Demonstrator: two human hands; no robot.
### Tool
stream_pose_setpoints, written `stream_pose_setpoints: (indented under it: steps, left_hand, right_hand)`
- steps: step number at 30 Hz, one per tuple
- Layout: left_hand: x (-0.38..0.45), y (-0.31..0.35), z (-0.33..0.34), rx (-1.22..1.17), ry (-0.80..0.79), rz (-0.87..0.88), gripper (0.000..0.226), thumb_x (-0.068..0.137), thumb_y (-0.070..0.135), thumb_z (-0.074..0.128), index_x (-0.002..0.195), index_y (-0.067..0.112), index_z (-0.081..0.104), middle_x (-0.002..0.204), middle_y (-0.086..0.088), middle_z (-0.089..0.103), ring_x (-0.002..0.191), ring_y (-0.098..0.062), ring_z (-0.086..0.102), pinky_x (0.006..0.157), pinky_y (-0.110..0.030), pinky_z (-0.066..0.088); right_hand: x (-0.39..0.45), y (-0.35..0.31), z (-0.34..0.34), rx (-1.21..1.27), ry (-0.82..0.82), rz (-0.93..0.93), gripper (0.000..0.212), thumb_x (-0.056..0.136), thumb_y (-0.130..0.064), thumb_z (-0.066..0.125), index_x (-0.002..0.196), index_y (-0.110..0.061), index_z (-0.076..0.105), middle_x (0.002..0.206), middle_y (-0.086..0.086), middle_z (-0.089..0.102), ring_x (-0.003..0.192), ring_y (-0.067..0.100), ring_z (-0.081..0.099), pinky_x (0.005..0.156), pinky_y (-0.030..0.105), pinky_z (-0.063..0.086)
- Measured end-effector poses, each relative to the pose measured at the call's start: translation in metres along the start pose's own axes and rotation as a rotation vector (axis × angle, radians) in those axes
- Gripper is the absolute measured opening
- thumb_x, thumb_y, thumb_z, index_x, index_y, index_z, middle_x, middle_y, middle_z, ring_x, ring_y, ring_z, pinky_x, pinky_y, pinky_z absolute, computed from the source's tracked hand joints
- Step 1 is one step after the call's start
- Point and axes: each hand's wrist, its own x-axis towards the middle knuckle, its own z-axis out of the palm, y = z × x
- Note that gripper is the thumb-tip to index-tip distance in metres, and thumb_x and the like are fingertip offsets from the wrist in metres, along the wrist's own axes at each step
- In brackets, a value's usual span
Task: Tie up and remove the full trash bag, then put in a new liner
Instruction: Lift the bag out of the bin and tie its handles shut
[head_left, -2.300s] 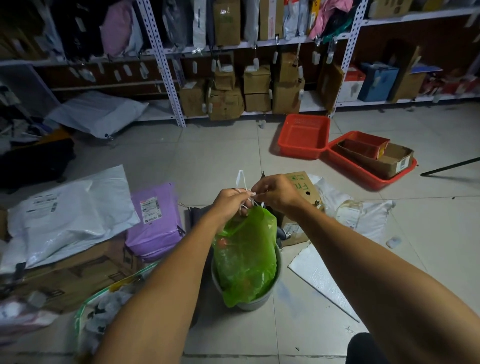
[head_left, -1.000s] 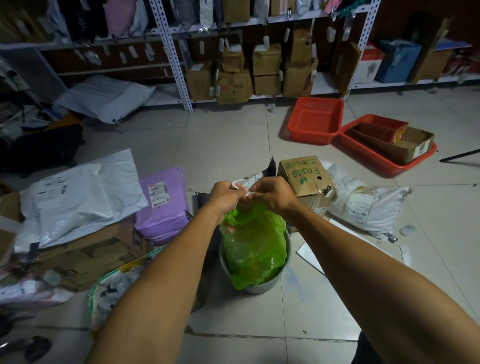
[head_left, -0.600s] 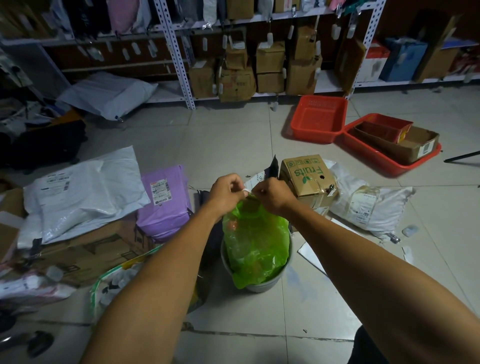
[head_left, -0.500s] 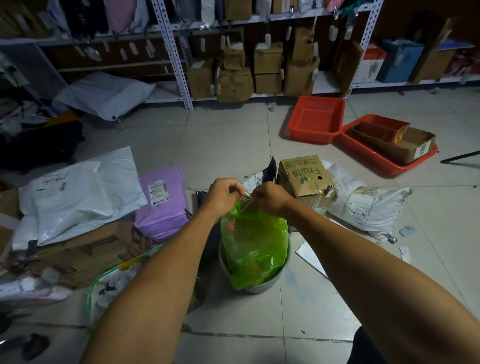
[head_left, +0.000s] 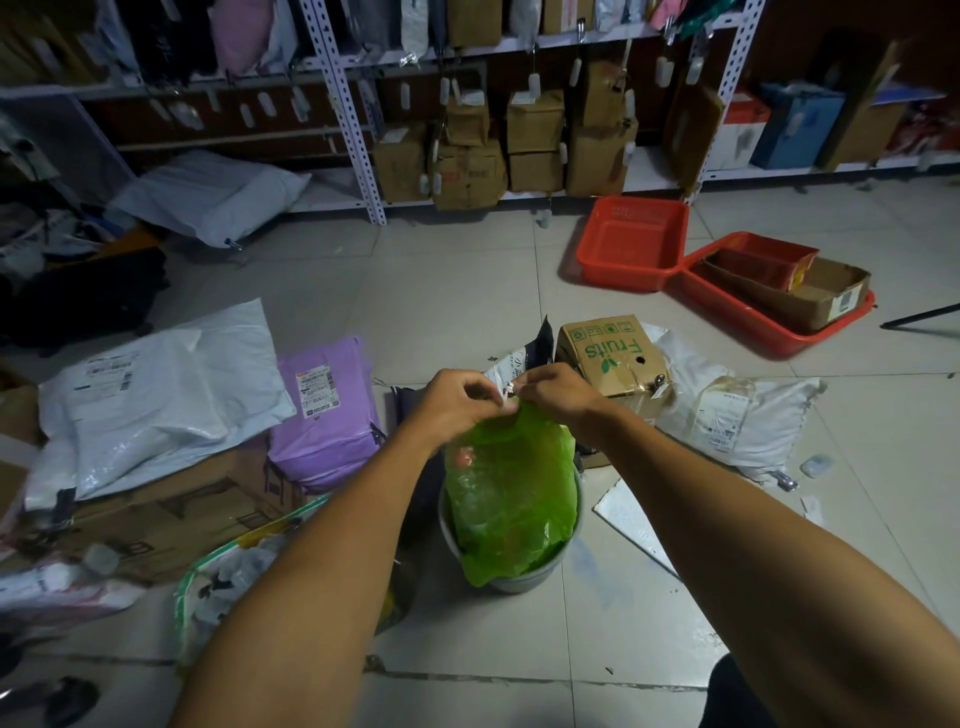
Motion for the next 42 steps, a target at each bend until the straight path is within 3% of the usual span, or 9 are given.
stream_pose_setpoints:
  steps: [4, 7, 13, 18, 28, 31, 34, 38, 42]
  left_hand:
    - [0.005, 0.001, 0.007, -0.032, 0.18, 0.026, 0.027, 0.072, 0.043, 0.08, 0.072, 0.018, 0.071, 0.066, 0.009, 0.068, 0.062, -0.001, 0.058, 0.056, -0.013, 0.047]
    - [0.007, 0.0, 0.01, -0.062, 0.217, 0.038, 0.016, 0.078, 0.037, 0.078, 0.069, 0.026, 0.072, 0.053, 0.02, 0.061, 0.05, 0.007, 0.052, 0.046, -0.007, 0.036]
    - [0.01, 0.001, 0.016, -0.139, 0.239, 0.008, 0.004, 0.08, 0.028, 0.077, 0.08, 0.026, 0.074, 0.081, 0.0, 0.074, 0.079, -0.016, 0.068, 0.067, -0.027, 0.053]
    - [0.011, 0.0, 0.013, -0.129, 0.256, 0.007, 0.012, 0.084, 0.032, 0.073, 0.076, 0.023, 0.075, 0.08, -0.011, 0.073, 0.07, -0.014, 0.059, 0.063, -0.029, 0.048]
    - [0.008, -0.021, 0.018, -0.068, 0.351, -0.001, 0.014, 0.085, 0.027, 0.071, 0.08, 0.015, 0.077, 0.048, 0.016, 0.048, 0.049, -0.003, 0.038, 0.049, -0.021, 0.032]
    - [0.011, -0.026, 0.017, -0.087, 0.384, -0.029, 0.018, 0.087, 0.027, 0.069, 0.076, 0.013, 0.075, 0.06, 0.001, 0.053, 0.055, -0.012, 0.041, 0.052, -0.025, 0.032]
    - [0.015, -0.033, 0.011, -0.149, 0.466, -0.102, 0.017, 0.088, 0.024, 0.067, 0.08, 0.011, 0.075, 0.067, -0.004, 0.063, 0.06, -0.015, 0.052, 0.057, -0.026, 0.04]
    - [0.016, -0.045, 0.002, -0.269, 0.496, -0.162, 0.018, 0.09, 0.017, 0.066, 0.097, 0.002, 0.073, 0.075, -0.006, 0.07, 0.064, -0.012, 0.065, 0.07, -0.027, 0.056]
    - [0.019, -0.055, -0.003, -0.302, 0.553, -0.219, 0.022, 0.09, 0.017, 0.067, 0.103, 0.0, 0.071, 0.081, -0.009, 0.071, 0.068, -0.015, 0.067, 0.076, -0.032, 0.057]
  right_hand:
    - [-0.001, -0.003, 0.001, -0.018, 0.003, -0.028, 0.025, 0.096, -0.011, 0.053, 0.101, 0.007, 0.069, 0.103, 0.03, 0.068, 0.085, 0.026, 0.061, 0.091, 0.048, 0.052]
    - [0.0, -0.001, -0.002, -0.003, 0.014, -0.045, 0.025, 0.097, -0.016, 0.056, 0.098, 0.005, 0.07, 0.096, 0.026, 0.07, 0.083, 0.026, 0.063, 0.086, 0.044, 0.054]
    - [0.0, 0.004, -0.004, -0.013, 0.01, -0.122, 0.023, 0.095, -0.018, 0.059, 0.097, -0.001, 0.074, 0.094, 0.02, 0.073, 0.084, 0.026, 0.069, 0.088, 0.046, 0.055]
    - [0.0, 0.008, -0.006, -0.038, 0.076, -0.191, 0.016, 0.091, -0.013, 0.065, 0.097, -0.002, 0.075, 0.091, 0.011, 0.075, 0.08, 0.019, 0.071, 0.084, 0.039, 0.058]
    - [-0.001, 0.035, -0.013, -0.127, 0.185, -0.186, 0.017, 0.086, -0.013, 0.071, 0.096, 0.0, 0.075, 0.093, 0.015, 0.075, 0.087, 0.027, 0.071, 0.085, 0.044, 0.058]
    - [0.0, 0.04, -0.018, -0.169, 0.239, -0.185, 0.016, 0.087, -0.014, 0.07, 0.097, -0.003, 0.075, 0.097, 0.013, 0.075, 0.083, 0.015, 0.069, 0.082, 0.035, 0.058]
    - [0.003, 0.047, -0.028, -0.279, 0.313, -0.143, 0.015, 0.086, -0.016, 0.071, 0.095, -0.006, 0.076, 0.098, 0.012, 0.075, 0.09, 0.022, 0.068, 0.084, 0.038, 0.056]
    - [0.003, 0.061, -0.033, -0.399, 0.365, -0.11, 0.012, 0.088, -0.012, 0.067, 0.093, -0.008, 0.077, 0.093, 0.01, 0.074, 0.078, 0.017, 0.062, 0.067, 0.022, 0.045]
    - [0.008, 0.069, -0.028, -0.448, 0.388, -0.047, 0.015, 0.094, -0.011, 0.057, 0.093, -0.009, 0.072, 0.097, 0.009, 0.071, 0.081, 0.017, 0.061, 0.071, 0.027, 0.044]
